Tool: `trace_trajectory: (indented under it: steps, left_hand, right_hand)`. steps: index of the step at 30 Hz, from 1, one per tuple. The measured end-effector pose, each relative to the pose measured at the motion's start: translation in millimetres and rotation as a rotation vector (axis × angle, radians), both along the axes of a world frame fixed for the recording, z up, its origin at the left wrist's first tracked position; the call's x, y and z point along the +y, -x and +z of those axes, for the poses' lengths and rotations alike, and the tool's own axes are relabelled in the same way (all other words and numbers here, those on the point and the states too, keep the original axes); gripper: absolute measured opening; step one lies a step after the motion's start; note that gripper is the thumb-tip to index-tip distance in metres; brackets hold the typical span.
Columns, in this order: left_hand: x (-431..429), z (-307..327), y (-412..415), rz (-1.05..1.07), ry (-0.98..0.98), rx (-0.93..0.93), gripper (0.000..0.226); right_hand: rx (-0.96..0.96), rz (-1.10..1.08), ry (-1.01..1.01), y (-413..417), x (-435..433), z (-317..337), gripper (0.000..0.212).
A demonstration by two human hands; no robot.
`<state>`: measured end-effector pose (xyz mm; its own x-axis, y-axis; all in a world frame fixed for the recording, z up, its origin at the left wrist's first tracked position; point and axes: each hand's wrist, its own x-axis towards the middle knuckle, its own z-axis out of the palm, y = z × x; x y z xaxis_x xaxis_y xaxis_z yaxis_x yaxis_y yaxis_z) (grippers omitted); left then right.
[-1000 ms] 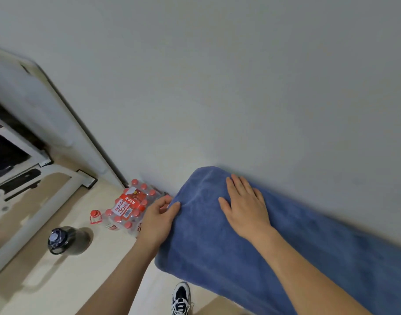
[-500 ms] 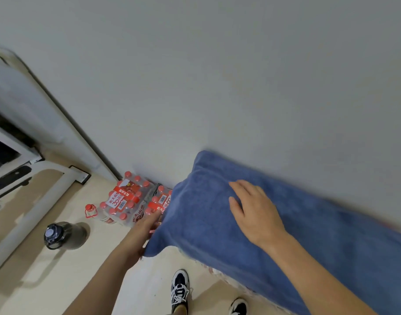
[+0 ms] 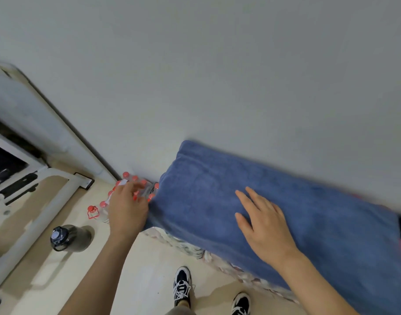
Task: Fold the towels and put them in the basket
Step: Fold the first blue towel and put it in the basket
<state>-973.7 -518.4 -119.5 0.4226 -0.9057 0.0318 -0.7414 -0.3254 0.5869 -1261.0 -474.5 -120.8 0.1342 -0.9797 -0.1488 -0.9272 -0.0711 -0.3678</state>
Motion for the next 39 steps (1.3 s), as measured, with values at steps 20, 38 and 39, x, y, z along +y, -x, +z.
trace_trajectory:
  steps: [20, 38, 39]
  left_hand:
    - [131.5, -18.2, 358.7, -1.611, 0.207, -0.46, 0.052]
    - [150.9, -11.5, 414.6, -1.714, 0.189, -0.528, 0.008]
    - [152.0, -14.6, 418.5, -1.723, 0.147, -0.56, 0.006]
  right_hand:
    - [-0.571, -1.016, 0.119, 243.7, 52.5, -29.2, 0.018]
    - [-0.444, -1.069, 0.279, 315.2, 35.3, -39.0, 0.015]
    - [-0.45, -1.058, 0.272, 318.9, 35.3, -38.4, 0.016]
